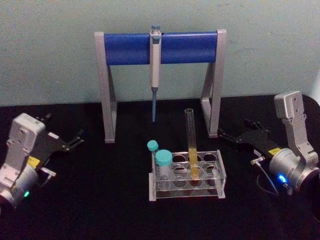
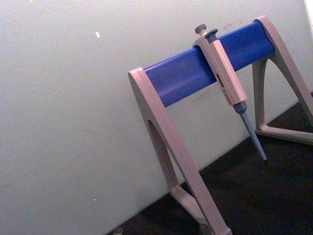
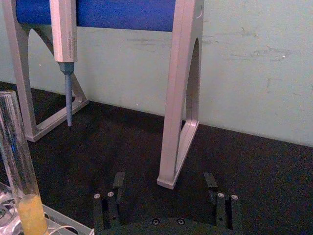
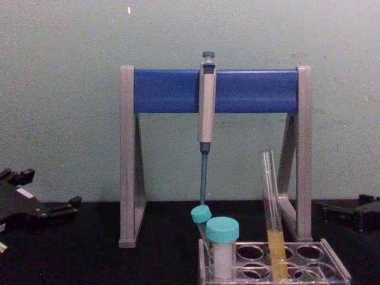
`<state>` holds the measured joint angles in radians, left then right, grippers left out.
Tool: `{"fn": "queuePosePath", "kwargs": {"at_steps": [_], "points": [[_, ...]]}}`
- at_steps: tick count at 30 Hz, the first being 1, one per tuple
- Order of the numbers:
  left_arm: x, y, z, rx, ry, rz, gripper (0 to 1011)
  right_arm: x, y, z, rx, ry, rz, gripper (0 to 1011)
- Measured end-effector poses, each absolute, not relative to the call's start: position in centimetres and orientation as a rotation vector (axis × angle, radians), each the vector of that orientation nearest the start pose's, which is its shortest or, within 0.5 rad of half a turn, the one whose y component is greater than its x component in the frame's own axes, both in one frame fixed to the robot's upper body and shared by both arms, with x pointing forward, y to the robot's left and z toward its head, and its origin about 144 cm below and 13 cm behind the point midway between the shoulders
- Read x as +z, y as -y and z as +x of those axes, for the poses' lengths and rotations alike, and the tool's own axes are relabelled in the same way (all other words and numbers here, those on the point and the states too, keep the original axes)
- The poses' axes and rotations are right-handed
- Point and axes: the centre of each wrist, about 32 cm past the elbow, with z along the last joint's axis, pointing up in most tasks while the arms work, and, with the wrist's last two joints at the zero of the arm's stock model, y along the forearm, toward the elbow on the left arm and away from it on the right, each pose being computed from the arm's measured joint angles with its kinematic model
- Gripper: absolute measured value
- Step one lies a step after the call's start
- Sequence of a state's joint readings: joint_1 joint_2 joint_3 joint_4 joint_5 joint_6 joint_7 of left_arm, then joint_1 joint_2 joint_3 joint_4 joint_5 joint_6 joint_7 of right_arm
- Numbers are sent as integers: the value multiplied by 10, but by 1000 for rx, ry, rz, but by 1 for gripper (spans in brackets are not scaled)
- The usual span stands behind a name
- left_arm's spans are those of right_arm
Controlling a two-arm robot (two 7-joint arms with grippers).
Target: Pick up the test tube from the test tube rack, shake it, then place it back into the test tube rack.
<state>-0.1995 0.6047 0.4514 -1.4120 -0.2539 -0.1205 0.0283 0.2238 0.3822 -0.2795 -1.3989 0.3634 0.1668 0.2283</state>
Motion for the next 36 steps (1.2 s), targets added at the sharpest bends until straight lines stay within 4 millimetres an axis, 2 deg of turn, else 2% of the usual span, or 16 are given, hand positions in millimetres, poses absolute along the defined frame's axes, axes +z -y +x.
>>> {"fn": "queuePosePath", "kwargs": {"at_steps": [36], "points": [[1140, -310, 489, 1248, 285, 304, 1001, 1156, 277, 513, -1152, -116, -200, 1000]]}}
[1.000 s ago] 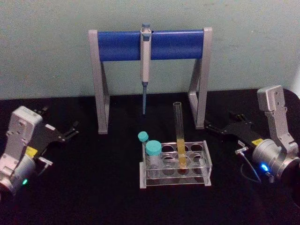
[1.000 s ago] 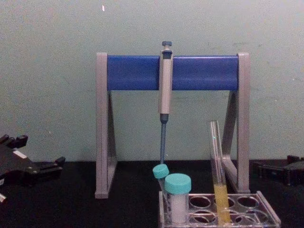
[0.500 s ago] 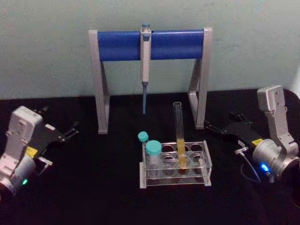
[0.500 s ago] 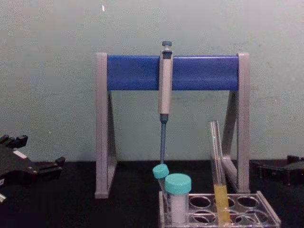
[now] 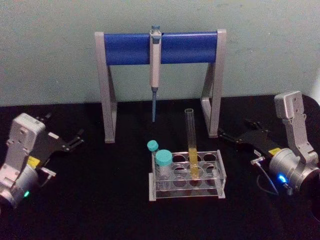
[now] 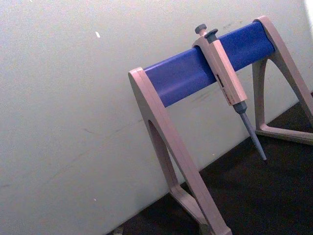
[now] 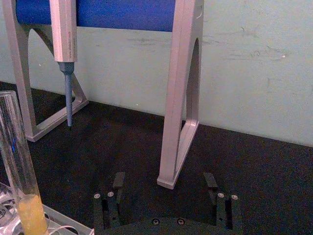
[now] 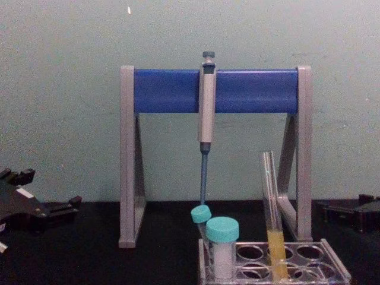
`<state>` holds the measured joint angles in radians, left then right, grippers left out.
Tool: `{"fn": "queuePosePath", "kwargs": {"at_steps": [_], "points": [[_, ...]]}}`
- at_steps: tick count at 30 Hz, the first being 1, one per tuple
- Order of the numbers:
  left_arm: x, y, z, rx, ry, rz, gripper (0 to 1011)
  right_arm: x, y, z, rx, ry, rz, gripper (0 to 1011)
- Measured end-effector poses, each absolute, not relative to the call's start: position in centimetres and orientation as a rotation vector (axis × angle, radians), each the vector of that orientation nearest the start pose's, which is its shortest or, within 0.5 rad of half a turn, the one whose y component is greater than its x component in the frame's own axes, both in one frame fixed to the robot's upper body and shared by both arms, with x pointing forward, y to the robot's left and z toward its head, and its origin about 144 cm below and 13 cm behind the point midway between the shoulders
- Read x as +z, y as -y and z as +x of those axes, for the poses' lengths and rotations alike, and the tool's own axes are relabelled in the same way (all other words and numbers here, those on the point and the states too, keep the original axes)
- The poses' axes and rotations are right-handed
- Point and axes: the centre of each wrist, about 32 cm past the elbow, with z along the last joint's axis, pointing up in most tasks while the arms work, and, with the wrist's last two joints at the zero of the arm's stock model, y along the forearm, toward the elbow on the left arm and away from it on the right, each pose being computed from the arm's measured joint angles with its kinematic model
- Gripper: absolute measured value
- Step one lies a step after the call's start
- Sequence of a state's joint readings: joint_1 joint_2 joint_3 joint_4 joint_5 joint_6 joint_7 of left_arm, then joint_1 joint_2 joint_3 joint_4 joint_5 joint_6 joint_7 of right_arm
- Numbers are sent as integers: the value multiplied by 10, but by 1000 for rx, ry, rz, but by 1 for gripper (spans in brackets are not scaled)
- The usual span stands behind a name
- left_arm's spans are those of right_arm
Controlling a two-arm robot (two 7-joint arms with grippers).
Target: Pick up the test tube from the test tube rack, shake it, then place it back into the test tube rack.
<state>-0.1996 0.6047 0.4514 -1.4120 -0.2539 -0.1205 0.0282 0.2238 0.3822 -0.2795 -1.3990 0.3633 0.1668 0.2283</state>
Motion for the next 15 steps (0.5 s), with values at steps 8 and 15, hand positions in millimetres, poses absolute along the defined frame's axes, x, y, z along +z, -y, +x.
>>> {"fn": "queuePosePath", "kwargs": {"at_steps": [8, 15], "points": [[1140, -310, 489, 1248, 285, 304, 1001, 1156, 277, 513, -1152, -116, -200, 1000], [1140, -310, 489, 1248, 285, 305, 1001, 1156, 277, 513, -1152, -116, -200, 1000]]}}
